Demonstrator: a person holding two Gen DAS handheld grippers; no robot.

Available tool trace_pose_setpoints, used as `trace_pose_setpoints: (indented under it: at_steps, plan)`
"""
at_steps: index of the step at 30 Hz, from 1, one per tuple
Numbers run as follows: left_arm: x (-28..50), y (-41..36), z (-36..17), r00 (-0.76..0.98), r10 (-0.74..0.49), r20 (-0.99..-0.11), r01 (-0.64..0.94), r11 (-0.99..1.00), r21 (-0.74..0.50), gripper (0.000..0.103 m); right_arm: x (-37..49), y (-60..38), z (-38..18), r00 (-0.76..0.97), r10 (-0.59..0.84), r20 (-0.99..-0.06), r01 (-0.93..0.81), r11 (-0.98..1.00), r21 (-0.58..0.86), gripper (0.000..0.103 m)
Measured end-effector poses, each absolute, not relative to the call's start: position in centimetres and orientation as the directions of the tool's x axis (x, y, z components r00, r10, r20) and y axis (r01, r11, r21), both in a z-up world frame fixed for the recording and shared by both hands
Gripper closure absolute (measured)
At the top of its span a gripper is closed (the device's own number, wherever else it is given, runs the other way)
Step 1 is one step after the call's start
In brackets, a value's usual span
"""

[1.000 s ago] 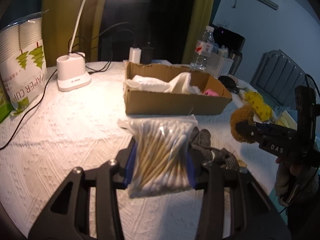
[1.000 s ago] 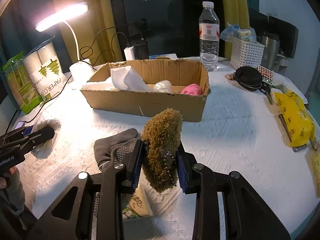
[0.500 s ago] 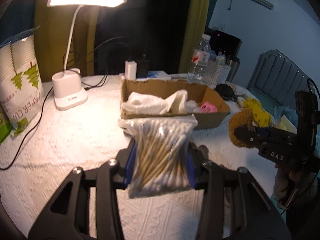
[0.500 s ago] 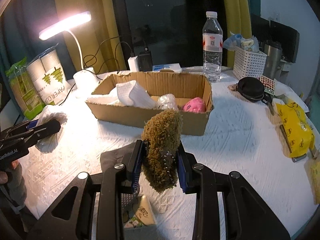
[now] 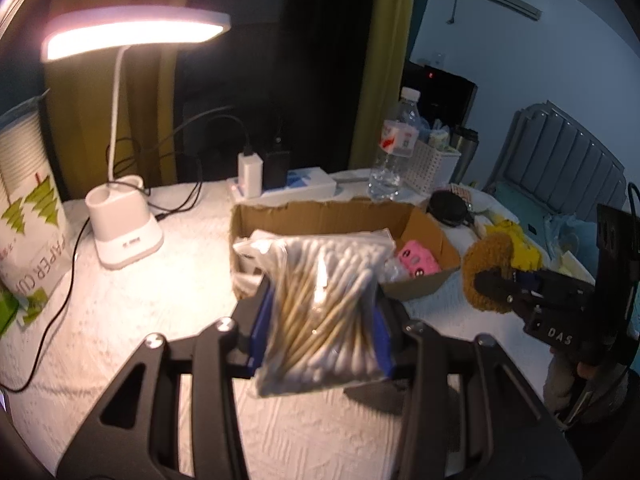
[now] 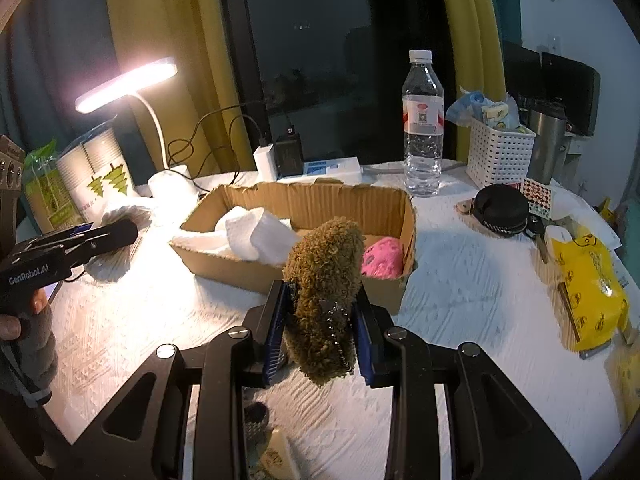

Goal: Organize soft objects
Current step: 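Carry the cotton swab bag into the box with the left tool while the right tool drops the scrubber in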

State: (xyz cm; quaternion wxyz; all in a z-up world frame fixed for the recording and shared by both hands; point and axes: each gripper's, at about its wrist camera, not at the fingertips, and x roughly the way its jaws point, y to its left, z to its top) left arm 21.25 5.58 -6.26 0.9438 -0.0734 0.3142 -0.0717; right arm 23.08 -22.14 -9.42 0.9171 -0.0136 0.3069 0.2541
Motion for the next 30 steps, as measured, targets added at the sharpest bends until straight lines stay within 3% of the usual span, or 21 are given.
trace_pose_setpoints:
  at_steps: [20, 30]
  plan:
    - [28.1, 4.4, -4.7, 0.823, -0.184, -0.537, 0.106, 0.979, -0.173, 0.059, 28.7, -23.8, -7.9, 0.712, 0.456, -0.534, -0.464, 0.876, 0.129, 0.070]
    - [31.5, 2.8, -6.8, 0.796, -0.217, -0.565, 0.121, 0.972, -0.202, 0.059, 32.0, -23.0, -8.7, 0.688, 0.478, -0.547, -0.481, 0.864, 0.149, 0.070]
